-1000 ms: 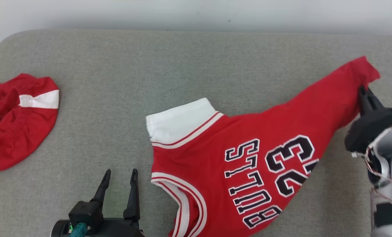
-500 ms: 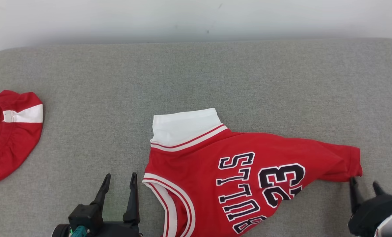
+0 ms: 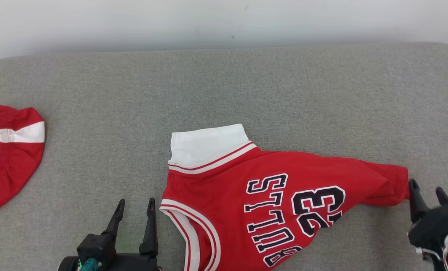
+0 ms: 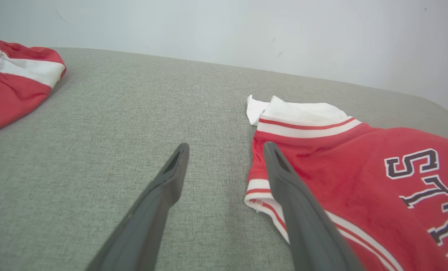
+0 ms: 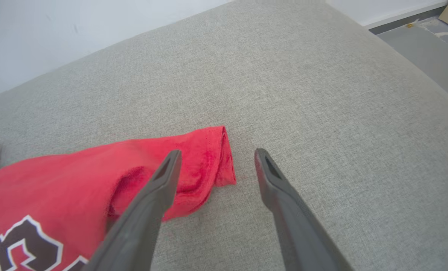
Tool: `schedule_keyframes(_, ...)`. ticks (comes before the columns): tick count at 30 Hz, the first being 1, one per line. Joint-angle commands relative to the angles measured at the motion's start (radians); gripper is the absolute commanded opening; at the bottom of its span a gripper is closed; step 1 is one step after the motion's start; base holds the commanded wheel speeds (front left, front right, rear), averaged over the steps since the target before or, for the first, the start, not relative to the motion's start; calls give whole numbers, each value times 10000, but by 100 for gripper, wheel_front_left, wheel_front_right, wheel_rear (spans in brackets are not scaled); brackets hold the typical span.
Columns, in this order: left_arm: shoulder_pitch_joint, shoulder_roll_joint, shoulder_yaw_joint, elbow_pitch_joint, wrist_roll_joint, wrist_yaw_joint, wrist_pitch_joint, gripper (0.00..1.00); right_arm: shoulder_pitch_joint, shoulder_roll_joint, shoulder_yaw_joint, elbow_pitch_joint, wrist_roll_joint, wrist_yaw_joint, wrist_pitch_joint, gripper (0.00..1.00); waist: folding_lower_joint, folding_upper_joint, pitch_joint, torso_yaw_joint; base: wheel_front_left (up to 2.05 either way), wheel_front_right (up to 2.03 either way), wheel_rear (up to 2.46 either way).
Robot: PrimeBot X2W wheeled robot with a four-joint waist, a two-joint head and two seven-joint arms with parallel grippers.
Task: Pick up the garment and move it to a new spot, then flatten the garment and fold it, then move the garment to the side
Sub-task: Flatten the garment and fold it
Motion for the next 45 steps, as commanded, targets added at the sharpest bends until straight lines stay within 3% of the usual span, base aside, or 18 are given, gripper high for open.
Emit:
schedule_keyframes(1, 73, -7, -10, 10, 65, -1, -36, 100, -441, 32, 125, 78, -153, -22, 368, 100, 1, 0, 45, -27, 0, 0, 0)
schedule_keyframes(9, -90, -34, -115, 115, 57, -78, -34, 100, -1878, 30, -94, 1066, -892, -23, 2219, 100, 1, 0, 139, 125, 0, 0, 0)
schedule_keyframes(15, -110, -38, -151, 153, 10, -129, -32, 100, -2382, 33, -535, 1563, -1392, -23, 2962, 100, 1, 0, 265, 302, 0, 0, 0)
schedule_keyframes(21, -153, 42, -156, 122, -22, -142, -32, 100, -2811, 30, -734, 1979, -1697, -23, 3335, 100, 1, 0, 395, 335, 0, 0, 0)
schedule_keyframes(33, -280, 162, -237, 35, -43, -106, 80, 100, -3417, 34, -648, 2703, -2148, -23, 3027, 100, 1, 0, 649, 429, 0, 0, 0)
schedule_keyframes(34, -290, 177, -236, 28, -50, -96, 82, 100, -3457, 32, -610, 2721, -2161, -23, 2942, 71, 1, 0, 669, 436, 0, 0, 0)
schedule_keyframes(37, -328, 197, -233, -2, -67, -72, 99, 100, -3540, 34, -459, 2747, -2262, -23, 2638, 2, 1, 0, 715, 468, 0, 0, 0)
schedule_keyframes(45, -365, 175, -249, 45, -153, -27, 104, 100, -4060, -68, 315, 2461, -2077, -23, 651, 0, 1, 0, 680, 520, 0, 0, 0)
